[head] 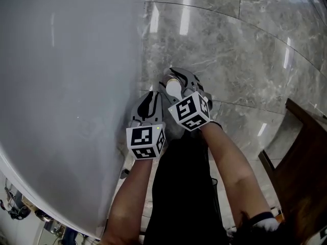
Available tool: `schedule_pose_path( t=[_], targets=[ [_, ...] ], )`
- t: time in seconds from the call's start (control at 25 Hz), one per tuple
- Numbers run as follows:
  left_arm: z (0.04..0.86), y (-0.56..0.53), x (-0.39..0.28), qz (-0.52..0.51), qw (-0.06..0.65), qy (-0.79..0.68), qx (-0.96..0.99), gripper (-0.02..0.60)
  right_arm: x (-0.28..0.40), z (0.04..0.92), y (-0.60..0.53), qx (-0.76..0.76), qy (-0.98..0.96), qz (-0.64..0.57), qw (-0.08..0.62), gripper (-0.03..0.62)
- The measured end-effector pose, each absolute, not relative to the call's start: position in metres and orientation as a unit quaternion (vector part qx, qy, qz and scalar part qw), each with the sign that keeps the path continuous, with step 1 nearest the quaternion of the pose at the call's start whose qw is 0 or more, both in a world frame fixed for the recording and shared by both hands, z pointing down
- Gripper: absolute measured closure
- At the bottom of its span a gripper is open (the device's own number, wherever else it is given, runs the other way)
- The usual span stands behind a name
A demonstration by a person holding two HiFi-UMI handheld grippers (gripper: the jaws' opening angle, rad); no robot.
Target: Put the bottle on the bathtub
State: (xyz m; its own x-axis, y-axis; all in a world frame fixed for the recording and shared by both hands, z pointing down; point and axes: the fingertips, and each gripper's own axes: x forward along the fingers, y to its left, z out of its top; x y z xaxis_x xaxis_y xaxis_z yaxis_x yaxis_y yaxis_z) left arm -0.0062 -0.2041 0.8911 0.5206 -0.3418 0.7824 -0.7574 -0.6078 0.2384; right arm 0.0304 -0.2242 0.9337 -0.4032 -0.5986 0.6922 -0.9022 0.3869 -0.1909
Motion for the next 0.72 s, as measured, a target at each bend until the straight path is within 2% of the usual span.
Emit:
schedule_pose_path(
  t=[0.6,0.72],
  targets=[
    [0.889,-0.203,-0.017,0.368,0.282,-0.332,0.822,0.497,0.017,0.936,-0.213,0.446,-0.804,0.246,0.308,0.359],
    [0.890,-0.198,-0.019,0.376,0.285,-0.325,0.820,0.499,0.017,0.939,-0.207,0.442,-0.801,0.257,0.311,0.316]
  ],
)
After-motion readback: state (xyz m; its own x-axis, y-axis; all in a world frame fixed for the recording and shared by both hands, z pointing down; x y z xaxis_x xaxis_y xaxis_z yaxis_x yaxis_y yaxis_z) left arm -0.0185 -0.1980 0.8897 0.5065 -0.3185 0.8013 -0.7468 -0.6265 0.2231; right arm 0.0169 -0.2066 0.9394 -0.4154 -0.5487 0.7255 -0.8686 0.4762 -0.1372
